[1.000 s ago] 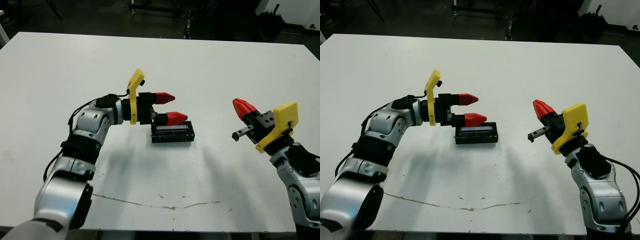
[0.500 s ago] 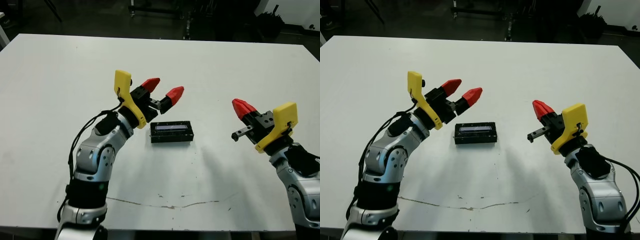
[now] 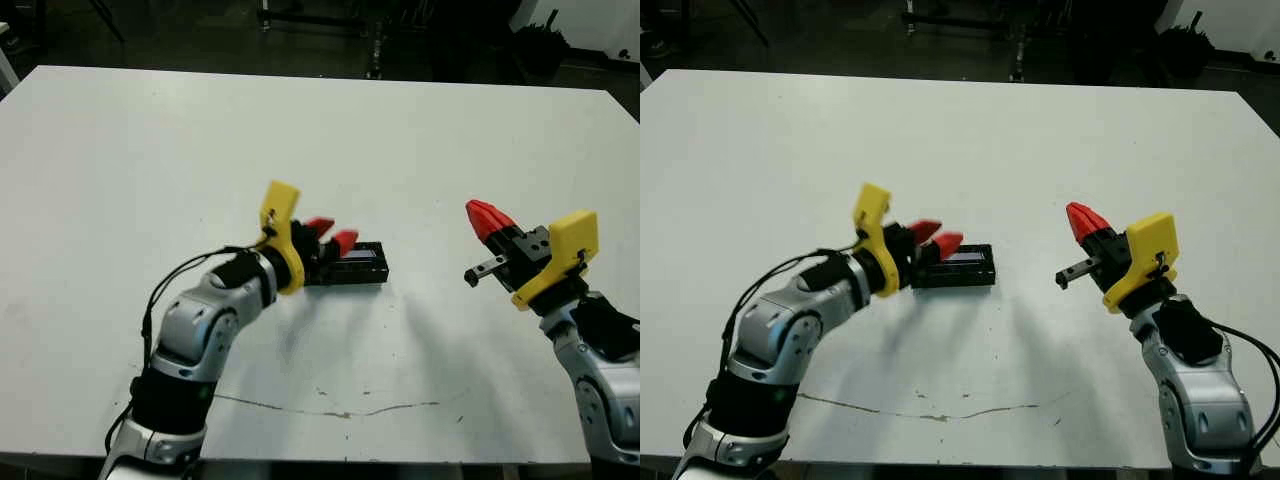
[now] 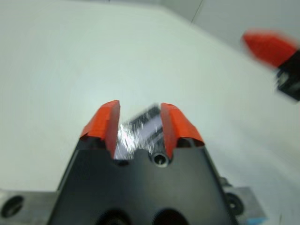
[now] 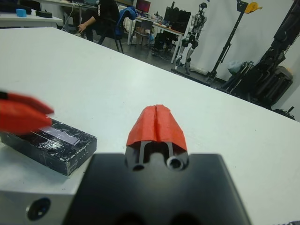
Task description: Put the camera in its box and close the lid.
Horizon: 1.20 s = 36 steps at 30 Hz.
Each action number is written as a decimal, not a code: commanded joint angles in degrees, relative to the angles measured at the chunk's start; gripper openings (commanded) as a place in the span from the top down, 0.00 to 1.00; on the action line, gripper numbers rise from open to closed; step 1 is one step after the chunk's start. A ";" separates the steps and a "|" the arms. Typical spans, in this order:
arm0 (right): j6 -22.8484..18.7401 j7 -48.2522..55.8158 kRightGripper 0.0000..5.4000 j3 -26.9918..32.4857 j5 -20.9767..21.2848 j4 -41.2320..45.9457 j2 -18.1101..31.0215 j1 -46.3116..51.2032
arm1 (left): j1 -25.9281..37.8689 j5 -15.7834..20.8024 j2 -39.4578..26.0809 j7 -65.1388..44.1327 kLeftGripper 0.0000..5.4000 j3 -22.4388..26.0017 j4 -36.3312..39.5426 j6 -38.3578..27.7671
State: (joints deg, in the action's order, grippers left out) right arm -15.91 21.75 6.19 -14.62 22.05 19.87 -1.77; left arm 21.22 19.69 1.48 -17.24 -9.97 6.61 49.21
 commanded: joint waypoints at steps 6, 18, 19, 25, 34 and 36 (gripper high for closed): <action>0.17 -0.49 1.00 -0.14 0.06 0.83 -0.24 0.33 | -2.77 -1.16 -0.22 1.05 0.89 -3.50 -3.86 4.40; 0.12 -0.43 1.00 -0.09 -0.96 1.47 -0.78 1.24 | -3.83 -1.48 -3.27 -0.94 1.00 -5.18 -5.90 5.76; -0.08 -0.59 1.00 -0.11 -1.02 1.80 -0.84 1.37 | -4.21 -0.88 -3.30 -1.37 1.00 -4.62 -5.14 5.39; -0.68 -3.23 1.00 0.22 -0.77 5.21 -2.38 3.07 | -9.79 0.96 -7.53 -7.42 1.00 -0.45 8.64 -10.12; 1.74 -12.63 1.00 -0.15 1.58 9.41 -9.80 6.95 | -15.47 4.43 -7.43 -6.43 1.00 15.56 15.57 -36.26; 3.11 -14.02 1.00 -0.24 3.27 8.84 -10.59 7.20 | -15.65 5.32 -6.74 -5.24 1.00 18.45 14.06 -39.67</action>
State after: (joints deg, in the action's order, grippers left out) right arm -13.96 8.92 5.78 -12.61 31.07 9.71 4.91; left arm 6.56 24.40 -5.93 -23.39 6.60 22.02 11.52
